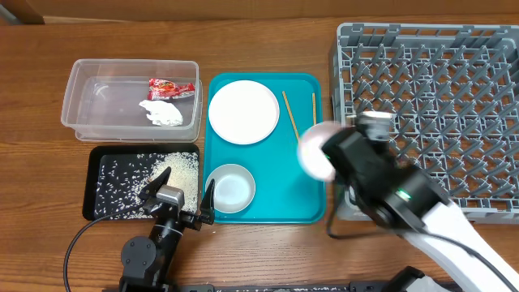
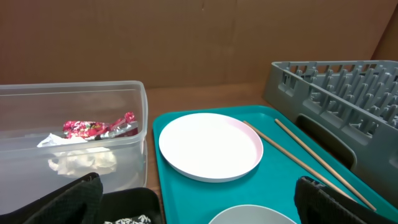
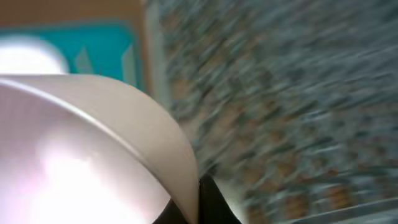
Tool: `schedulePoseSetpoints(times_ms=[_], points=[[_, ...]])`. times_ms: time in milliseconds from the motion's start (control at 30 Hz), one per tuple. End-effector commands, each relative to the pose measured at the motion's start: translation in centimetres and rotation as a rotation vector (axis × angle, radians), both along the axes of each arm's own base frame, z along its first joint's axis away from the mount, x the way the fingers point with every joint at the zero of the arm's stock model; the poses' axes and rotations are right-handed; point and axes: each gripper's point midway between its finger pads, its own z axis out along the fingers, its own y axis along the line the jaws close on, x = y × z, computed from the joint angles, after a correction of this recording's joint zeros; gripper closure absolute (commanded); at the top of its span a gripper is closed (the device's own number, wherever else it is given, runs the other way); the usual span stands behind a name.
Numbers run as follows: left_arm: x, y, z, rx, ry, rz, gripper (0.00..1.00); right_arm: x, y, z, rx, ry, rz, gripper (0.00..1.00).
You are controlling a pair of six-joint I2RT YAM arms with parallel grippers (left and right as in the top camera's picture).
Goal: Sort waste into correct bins and load items into the dishwasher
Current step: 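Lift the pink bowl and place it upright in the dish rack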
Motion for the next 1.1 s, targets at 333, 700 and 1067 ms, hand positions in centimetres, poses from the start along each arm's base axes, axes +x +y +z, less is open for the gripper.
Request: schedulePoseSetpoints(times_ms=[333,700,1067], points=[[0.0,0.0,0.1,0.006,-0.011,-0.005,0.0,1.2,-13.8,7.8,-0.505,-0.353,-0.592,0.96],[0.0,0.0,0.1,0.006,-0.012,-0.005,0.0,3.3,-22.8,-1.9,-0.513,-0.002,-0.861,0.96],[0.0,0.0,0.1,0.006,-0.012,-0.005,0.0,5.7,-24.9,-7.3,-0.582,0.202,-0.778,0.96]])
